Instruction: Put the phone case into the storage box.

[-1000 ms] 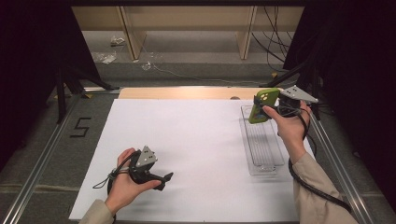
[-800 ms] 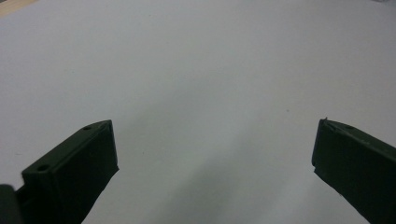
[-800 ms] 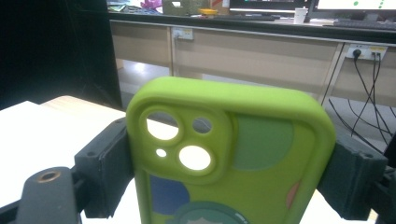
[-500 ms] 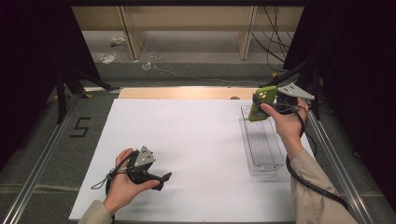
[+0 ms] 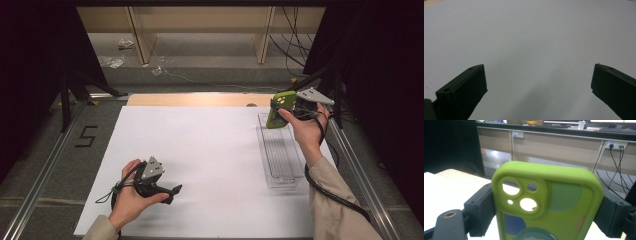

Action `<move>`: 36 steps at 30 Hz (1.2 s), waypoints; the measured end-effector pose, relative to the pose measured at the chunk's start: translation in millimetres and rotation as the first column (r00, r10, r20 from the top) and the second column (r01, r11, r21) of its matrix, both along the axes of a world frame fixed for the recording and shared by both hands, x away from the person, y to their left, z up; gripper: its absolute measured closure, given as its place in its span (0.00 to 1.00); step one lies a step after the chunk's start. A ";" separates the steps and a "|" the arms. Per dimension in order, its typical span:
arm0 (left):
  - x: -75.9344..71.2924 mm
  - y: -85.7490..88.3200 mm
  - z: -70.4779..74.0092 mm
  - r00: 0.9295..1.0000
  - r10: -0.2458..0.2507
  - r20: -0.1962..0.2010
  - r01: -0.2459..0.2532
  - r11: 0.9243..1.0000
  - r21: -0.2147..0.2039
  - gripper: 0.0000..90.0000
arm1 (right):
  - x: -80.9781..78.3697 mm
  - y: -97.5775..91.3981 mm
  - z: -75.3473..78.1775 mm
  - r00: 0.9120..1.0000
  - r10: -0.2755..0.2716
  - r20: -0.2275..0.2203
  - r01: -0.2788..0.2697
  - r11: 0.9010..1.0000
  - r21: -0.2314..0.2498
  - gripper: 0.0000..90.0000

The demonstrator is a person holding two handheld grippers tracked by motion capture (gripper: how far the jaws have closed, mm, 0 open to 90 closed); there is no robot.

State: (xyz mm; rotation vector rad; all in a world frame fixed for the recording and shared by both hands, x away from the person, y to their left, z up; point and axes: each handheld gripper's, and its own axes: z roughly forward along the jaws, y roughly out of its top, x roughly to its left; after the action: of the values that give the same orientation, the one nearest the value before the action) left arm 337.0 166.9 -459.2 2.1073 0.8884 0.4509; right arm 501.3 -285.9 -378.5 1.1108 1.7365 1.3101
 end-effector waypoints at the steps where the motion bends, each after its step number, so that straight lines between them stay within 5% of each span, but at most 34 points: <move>1: 0.1 0.4 0.2 1.000 0.000 0.001 0.000 1.000 0.001 0.00 | 0.4 -0.1 -0.2 1.000 0.000 0.000 0.000 1.000 -0.001 0.19; 36: 0.7 3.2 -2.0 1.000 0.011 -0.006 -0.011 1.000 -0.008 0.00 | 16.3 8.4 -7.2 0.999 -0.024 -0.026 0.023 0.999 -0.027 0.19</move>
State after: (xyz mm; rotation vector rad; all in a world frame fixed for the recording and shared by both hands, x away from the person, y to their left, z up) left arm 337.7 170.1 -461.2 2.0985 0.9045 0.4470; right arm 517.6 -277.5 -385.7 1.1348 1.7496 1.2599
